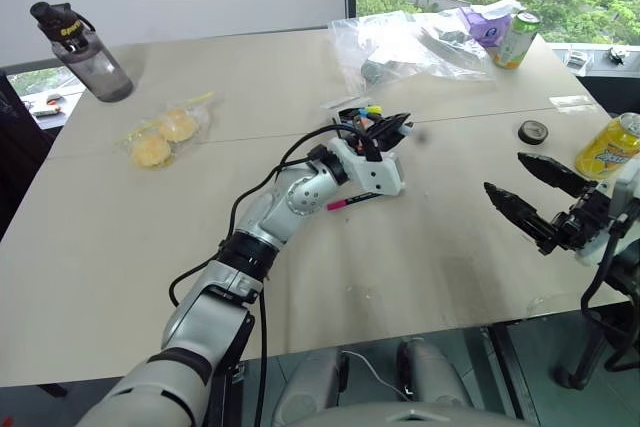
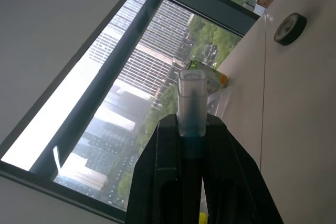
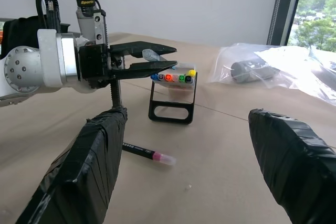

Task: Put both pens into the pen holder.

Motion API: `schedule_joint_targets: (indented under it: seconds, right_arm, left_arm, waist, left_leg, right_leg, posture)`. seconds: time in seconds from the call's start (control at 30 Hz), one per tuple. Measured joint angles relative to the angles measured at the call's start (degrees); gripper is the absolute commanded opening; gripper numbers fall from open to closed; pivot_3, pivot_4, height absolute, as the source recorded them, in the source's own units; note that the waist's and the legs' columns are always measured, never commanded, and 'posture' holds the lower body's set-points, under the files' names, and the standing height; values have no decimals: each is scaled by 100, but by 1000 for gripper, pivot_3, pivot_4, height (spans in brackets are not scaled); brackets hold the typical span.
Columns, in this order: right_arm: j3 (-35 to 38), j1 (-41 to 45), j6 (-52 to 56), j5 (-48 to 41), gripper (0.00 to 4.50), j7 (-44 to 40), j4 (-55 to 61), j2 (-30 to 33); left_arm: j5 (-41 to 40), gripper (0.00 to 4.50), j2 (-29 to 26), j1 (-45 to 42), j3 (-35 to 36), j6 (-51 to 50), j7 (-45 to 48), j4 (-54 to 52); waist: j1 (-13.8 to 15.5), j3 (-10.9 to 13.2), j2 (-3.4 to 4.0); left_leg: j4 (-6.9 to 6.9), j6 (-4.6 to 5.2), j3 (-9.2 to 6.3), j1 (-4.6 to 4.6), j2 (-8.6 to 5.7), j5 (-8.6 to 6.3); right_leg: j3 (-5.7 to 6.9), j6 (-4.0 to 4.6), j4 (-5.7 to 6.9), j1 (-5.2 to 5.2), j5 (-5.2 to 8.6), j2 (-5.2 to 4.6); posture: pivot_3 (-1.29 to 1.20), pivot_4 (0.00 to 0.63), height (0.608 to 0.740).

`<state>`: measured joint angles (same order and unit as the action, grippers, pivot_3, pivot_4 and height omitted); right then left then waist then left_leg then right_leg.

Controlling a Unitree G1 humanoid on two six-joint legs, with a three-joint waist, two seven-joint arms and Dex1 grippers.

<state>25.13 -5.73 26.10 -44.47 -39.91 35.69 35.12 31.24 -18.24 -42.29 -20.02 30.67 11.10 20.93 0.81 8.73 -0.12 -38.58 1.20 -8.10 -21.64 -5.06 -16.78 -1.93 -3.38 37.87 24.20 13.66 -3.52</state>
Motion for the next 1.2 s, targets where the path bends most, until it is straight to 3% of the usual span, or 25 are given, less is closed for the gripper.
schedule_joint_targets:
  seconds: [0.5,0.53,0.57,0.8,1.2]
  right_arm:
    - [-47,64,-4,-5,3935,-2,-25,23]
    - [-47,63,-4,-5,3960,-2,-25,23]
    - [-47,63,-4,-5,3960,-2,-25,23]
    - [-47,63,-4,-6,3960,-1,-25,23]
    - [-77,64,-6,-5,3960,6,-25,23]
  left_arm:
    - [-230,0,55,-148,155,-70,-116,668]
    - [-236,1005,58,-149,155,-73,-118,686]
    - [-251,1216,58,-149,155,-73,-120,694]
    - [-218,4459,8,-265,160,-45,-286,694]
    - [-236,4459,-33,-267,169,-56,-367,694]
  waist:
    - [-4,0,0]
    - [-6,0,0]
    - [-5,0,0]
    - [-2,-1,0]
    - [-2,-1,0]
  left_leg:
    - [-3,0,0,-1,0,0]
    - [-3,0,0,-1,0,0]
    - [-3,0,0,-1,0,0]
    - [-5,0,0,-1,-1,0]
    - [-5,0,0,-1,0,0]
  right_leg:
    - [0,0,2,0,0,-1]
    - [0,0,2,0,0,-1]
    - [0,0,2,0,0,-1]
    - [0,0,3,0,0,-1]
    - [0,0,4,0,0,-1]
  posture:
    - [0,150,740]
    - [0,150,740]
    - [0,150,740]
    - [0,150,740]
    - [0,150,740]
